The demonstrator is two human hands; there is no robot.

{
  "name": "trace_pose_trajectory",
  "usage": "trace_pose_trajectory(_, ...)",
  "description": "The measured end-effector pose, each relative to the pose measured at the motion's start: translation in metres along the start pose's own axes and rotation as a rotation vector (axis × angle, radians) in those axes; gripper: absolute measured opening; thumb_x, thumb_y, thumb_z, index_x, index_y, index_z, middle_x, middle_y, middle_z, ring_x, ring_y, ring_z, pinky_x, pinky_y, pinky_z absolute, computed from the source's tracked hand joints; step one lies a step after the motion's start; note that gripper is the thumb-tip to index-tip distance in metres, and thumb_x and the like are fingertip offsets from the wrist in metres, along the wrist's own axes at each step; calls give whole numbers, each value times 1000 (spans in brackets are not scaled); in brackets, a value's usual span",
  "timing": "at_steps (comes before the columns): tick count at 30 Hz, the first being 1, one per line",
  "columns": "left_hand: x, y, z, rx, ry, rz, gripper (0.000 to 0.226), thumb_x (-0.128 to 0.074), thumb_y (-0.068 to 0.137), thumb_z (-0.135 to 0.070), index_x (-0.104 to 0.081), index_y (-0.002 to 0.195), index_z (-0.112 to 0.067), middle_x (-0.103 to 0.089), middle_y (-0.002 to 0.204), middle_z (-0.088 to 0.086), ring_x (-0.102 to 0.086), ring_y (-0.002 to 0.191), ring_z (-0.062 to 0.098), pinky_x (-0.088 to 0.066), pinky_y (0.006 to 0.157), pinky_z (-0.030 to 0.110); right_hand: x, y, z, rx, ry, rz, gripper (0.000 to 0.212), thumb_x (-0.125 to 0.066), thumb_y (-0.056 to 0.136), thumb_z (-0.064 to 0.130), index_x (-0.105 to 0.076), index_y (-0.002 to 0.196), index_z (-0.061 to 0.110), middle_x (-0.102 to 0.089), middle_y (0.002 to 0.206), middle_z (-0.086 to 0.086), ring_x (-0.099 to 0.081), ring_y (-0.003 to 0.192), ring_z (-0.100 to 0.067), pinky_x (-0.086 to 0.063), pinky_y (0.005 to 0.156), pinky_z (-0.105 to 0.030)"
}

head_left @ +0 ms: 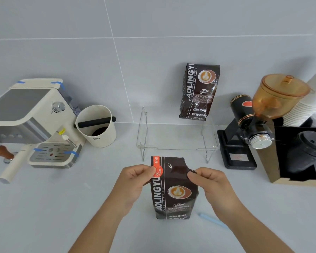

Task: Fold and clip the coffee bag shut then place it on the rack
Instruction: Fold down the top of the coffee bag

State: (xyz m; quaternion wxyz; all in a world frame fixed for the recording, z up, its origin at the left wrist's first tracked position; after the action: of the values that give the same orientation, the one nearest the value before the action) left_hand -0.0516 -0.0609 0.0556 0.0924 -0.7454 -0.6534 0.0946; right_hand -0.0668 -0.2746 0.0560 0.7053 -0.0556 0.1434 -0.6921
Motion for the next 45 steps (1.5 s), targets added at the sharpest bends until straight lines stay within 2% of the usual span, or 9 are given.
trace_pose_trajectory(9,-7,2,-8,-52,-25,-95,12,-69,85,-8,-78,85,-16,-80,82,4,-73,76,12,-53,69,15,-9,3,25,139,-107,-31,36,-68,83,-3,-73,89,32,-74,61,3,-53,46,-4,-41,43,-11)
trace_pose_trajectory(12,-8,2,-11,-60,-69,-117,20,-68,86,-5,-73,94,-22,-80,84,9,-76,78,18,-55,65,17,-15,5,30,213,-123,-35,40,-68,84,-5,-69,95,34,-72,57,4,-54,45,-2,-43,46,-10)
trace_pose_trajectory(18,-5,-1,-14,-108,-95,-87,44,-69,86,-2,-63,104,-40,-78,77,15,-76,76,23,-58,63,25,-16,5,27,217,-92,-39,42,-66,84,-12,-80,72,26,-78,66,4,-69,60,-6,-52,57,-12)
trace_pose_trajectory(22,2,-3,-21,-242,247,-57,49,-74,80,-2,-71,98,-47,-78,79,-2,-73,77,14,-56,80,29,-16,4,24,230,-266,-39,48,-68,85,-3,-78,75,44,-79,76,10,-71,69,-5,-54,64,-13)
trace_pose_trajectory(25,6,-8,-27,-309,466,-70,53,-79,77,-12,-66,97,-60,-76,84,-14,-70,84,1,-49,84,9,-18,0,25,282,-408,-32,50,-76,79,3,-75,79,52,-76,82,19,-69,74,-2,-54,73,-13)
trace_pose_trajectory(32,6,-12,-37,-405,755,-31,12,-73,83,-26,-77,94,-31,-68,80,-24,-62,87,-7,-41,72,1,-22,-8,34,451,-744,-25,13,-76,80,11,-78,80,24,-64,71,14,-62,78,-2,-46,67,-8)
trace_pose_trajectory(37,6,-6,-31,-362,583,31,15,-76,81,-17,-76,77,-32,-71,77,-10,-66,77,3,-45,72,9,-18,-6,35,361,-685,31,24,-73,82,13,-73,68,32,-72,75,11,-66,71,-4,-47,62,-10)
trace_pose_trajectory(41,3,-3,-16,-172,200,17,21,-77,79,-7,-78,83,-29,-69,61,-2,-58,65,22,-44,69,31,-14,2,29,136,-349,30,28,-73,81,3,-76,68,28,-74,59,7,-64,52,-2,-46,49,-10)
trace_pose_trajectory(45,2,0,-6,-150,143,-20,20,-74,82,-5,-78,82,-25,-71,65,7,-62,67,17,-47,70,31,-15,13,22,7,-213,12,25,-72,80,-3,-75,67,18,-74,60,0,-66,56,-12,-50,54,-20)
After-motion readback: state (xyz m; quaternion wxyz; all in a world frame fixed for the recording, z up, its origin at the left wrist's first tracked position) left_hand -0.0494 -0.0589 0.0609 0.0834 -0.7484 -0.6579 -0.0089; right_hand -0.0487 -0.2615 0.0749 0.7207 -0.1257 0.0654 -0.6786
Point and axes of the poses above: each hand's wrist, its own y-axis towards the middle knuckle, its own x-axis out of the back of the hand, z = x × y, the point moved 4 cm from there along y, towards the middle knuckle
